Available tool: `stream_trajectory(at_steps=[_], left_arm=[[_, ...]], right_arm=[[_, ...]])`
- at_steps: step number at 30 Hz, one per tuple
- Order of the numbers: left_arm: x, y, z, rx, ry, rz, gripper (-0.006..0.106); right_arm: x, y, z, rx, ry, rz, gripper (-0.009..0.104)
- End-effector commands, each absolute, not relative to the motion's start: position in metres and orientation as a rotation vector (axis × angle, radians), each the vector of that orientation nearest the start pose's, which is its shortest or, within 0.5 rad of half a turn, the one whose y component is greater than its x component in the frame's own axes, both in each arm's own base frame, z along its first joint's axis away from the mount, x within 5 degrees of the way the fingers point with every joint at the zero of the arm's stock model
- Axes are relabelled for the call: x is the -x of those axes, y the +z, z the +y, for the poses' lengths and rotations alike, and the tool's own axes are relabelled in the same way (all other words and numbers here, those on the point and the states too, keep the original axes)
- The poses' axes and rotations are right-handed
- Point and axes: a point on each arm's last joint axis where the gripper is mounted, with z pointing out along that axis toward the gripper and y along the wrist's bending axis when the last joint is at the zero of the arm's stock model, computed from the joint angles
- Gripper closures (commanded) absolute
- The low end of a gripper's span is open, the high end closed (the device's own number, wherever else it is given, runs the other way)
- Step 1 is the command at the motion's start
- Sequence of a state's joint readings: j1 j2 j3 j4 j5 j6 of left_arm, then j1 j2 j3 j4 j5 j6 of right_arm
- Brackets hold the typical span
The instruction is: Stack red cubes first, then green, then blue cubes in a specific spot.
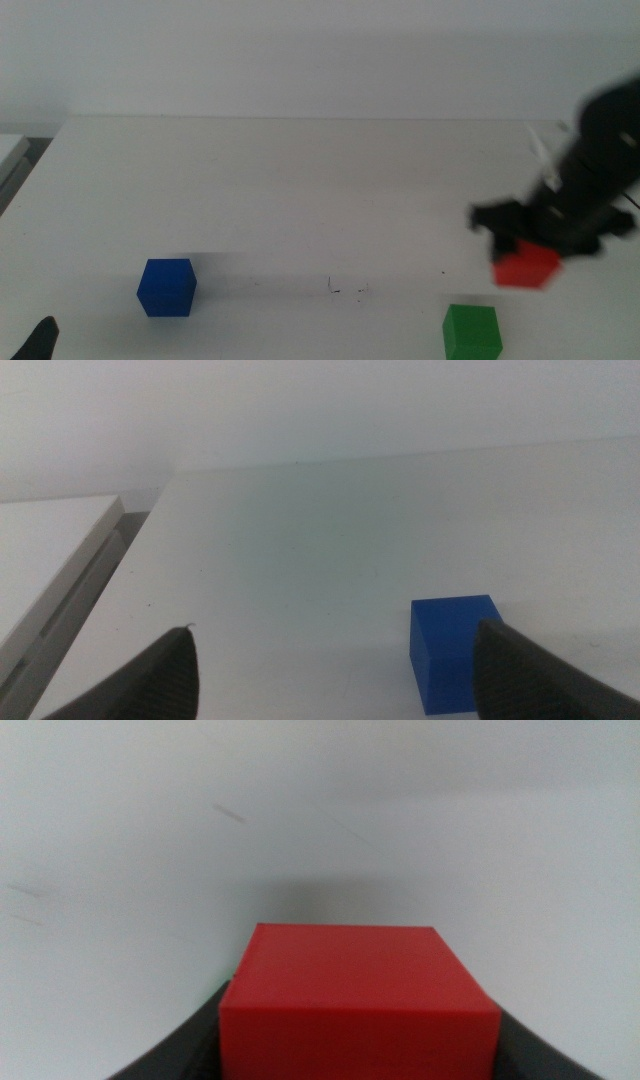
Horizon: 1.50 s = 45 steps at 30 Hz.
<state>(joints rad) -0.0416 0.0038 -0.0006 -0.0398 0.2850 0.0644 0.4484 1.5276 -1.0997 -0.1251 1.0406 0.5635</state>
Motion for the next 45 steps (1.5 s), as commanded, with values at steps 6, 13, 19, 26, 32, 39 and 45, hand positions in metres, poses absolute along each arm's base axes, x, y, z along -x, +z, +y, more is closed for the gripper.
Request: stream_trajectory(at_steps=[6,13,19,26,32,39,45], left_arm=[[-0.055,0.189,-0.003,-0.064,-0.022,1.755,0.007],[-0.055,0.189,-0.003,-0.064,-0.022,1.755,0.007],[-0.055,0.189,-0.003,-0.064,-0.022,1.755,0.007],[-0.055,0.189,-0.003,-0.064,-0.022,1.755,0.007],[-0.055,0.189,-0.003,-0.064,-0.022,1.755,0.007],[-0.055,0.189,-0.003,-0.064,-0.022,1.755,0.007],[-0.055,0.189,-0.003,-0.064,-0.022,1.755,0.007]], right_arm=[[-0.305,0.258,0.217,0.018,-0.015,2.921,0.092],[-0.326,0.235,0.285,0.092,0.025,2.914,0.092],[-0.33,0.209,0.299,0.071,-0.004,2.934,0.092],[-0.334,0.188,0.303,0.054,-0.019,2.947,0.092],[-0.335,0.178,0.304,0.032,-0.044,2.959,0.092],[-0.337,0.174,0.303,-0.013,-0.076,2.955,0.092],[-0.337,0.173,0.302,-0.036,-0.086,2.955,0.092]])
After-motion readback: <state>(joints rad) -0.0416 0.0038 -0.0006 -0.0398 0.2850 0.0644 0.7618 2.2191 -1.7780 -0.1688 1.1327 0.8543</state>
